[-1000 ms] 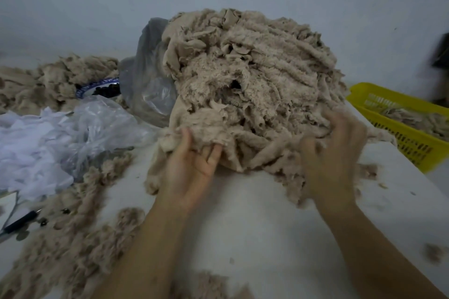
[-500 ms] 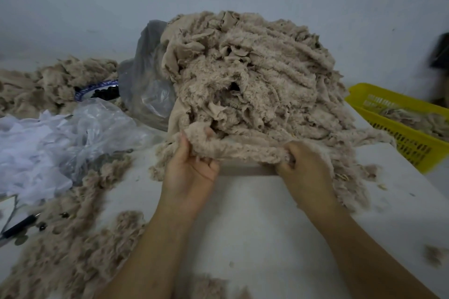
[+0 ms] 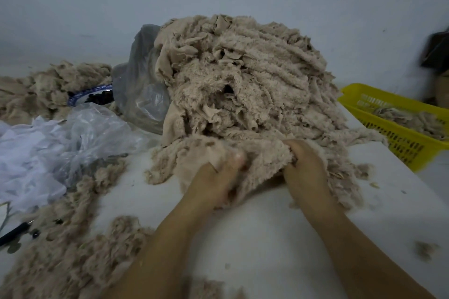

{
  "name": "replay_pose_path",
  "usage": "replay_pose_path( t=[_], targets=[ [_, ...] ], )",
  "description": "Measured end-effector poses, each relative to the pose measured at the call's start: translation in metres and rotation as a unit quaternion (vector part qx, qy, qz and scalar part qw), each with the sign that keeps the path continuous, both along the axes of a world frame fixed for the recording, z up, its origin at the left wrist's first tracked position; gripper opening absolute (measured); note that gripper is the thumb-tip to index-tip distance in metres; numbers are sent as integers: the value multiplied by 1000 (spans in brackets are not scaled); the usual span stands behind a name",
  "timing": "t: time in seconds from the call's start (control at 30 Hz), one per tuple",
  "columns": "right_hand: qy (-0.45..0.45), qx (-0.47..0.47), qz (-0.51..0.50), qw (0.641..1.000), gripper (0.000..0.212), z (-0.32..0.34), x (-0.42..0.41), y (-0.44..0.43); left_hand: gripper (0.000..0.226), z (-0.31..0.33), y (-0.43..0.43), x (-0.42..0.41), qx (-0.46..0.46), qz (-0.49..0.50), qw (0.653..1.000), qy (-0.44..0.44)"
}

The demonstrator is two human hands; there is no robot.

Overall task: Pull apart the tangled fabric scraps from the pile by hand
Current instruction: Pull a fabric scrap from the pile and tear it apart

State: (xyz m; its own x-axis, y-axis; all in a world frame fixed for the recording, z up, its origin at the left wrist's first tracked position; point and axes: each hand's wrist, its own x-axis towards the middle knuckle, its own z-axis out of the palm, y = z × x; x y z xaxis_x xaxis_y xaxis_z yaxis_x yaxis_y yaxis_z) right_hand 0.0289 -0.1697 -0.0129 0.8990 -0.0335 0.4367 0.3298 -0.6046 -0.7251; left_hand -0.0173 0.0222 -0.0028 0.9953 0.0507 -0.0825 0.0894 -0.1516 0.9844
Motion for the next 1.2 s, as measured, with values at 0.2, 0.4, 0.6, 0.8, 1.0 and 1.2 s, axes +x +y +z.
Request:
replay_pose_path(
  t=[0.2,0.4,0.6,0.8,1.0,1.2],
  targets=[
    [0,-63,35,997,39,-6,-3,4,31,7,-4,-10,-91,-102,991,-6],
    [149,6,-35,988,35,-15,10,-9,39,21,24,-3,-566,-75,817,-81],
    [150,99,-84,980,39,-7,16,-15,30,25,57,5,-672,-61,726,-133],
    [66,-54,13,996,41,-2,-4,5,19,5,22,9,-404,6,913,-50],
    [-38,15,113,993,44,8,-20,19,31,-8,4,4,-55,-21,993,-105],
    [77,59,150,984,15,-7,-15,29,50,-22,-9,6,334,-111,926,-139]
  ],
)
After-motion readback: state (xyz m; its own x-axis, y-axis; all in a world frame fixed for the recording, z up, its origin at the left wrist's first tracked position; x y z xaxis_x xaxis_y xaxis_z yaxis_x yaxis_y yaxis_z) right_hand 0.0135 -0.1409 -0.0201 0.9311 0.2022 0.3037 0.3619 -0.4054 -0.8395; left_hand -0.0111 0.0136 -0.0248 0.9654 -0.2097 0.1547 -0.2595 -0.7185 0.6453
